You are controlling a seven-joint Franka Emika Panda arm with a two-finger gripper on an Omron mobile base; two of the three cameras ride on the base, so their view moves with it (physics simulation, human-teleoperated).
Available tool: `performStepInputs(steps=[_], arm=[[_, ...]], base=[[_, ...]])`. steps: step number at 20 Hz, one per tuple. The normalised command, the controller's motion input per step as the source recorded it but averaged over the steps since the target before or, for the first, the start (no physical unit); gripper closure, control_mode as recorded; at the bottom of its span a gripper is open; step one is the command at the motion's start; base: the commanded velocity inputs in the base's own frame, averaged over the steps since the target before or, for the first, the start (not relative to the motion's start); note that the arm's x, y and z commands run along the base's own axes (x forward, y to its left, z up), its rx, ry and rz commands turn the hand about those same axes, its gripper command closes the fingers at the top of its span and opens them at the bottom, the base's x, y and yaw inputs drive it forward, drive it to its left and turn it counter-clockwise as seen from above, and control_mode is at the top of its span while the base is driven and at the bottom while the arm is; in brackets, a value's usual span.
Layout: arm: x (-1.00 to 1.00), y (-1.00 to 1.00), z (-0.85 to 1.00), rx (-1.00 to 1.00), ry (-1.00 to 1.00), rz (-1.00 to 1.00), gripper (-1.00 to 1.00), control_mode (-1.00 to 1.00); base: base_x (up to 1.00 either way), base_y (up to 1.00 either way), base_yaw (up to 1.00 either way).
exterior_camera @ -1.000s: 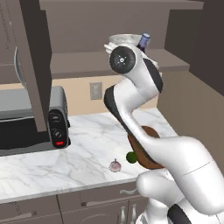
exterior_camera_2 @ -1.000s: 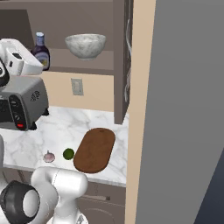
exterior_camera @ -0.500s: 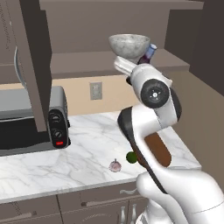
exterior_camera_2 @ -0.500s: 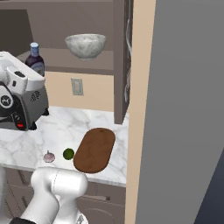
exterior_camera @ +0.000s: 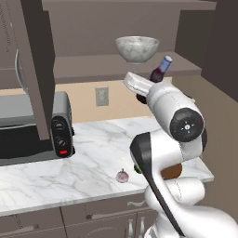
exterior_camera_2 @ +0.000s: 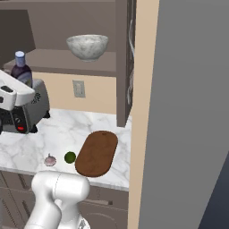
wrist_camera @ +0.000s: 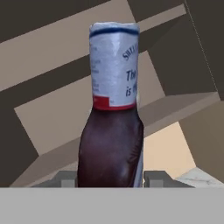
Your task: Open the cabinet. Place the bowl and condiment on the counter. Then place the lime and garlic on the cutting board.
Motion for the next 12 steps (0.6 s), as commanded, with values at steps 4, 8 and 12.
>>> performStepInputs(steps=[4,8,12], arm=[[-0.52,0.12,-0.06,-0.02,0.00,0.02,1.00,-1.00],[-0.44,0.03,-0.07,-0.01,0.00,0.00,1.00,-1.00],[-0.33,0.12,-0.09,-0.02,0.00,0.00,1.00,-1.00]], base=[[0.00,0.00,0.00],[0.00,0.00,0.00],[0.00,0.00,0.00]])
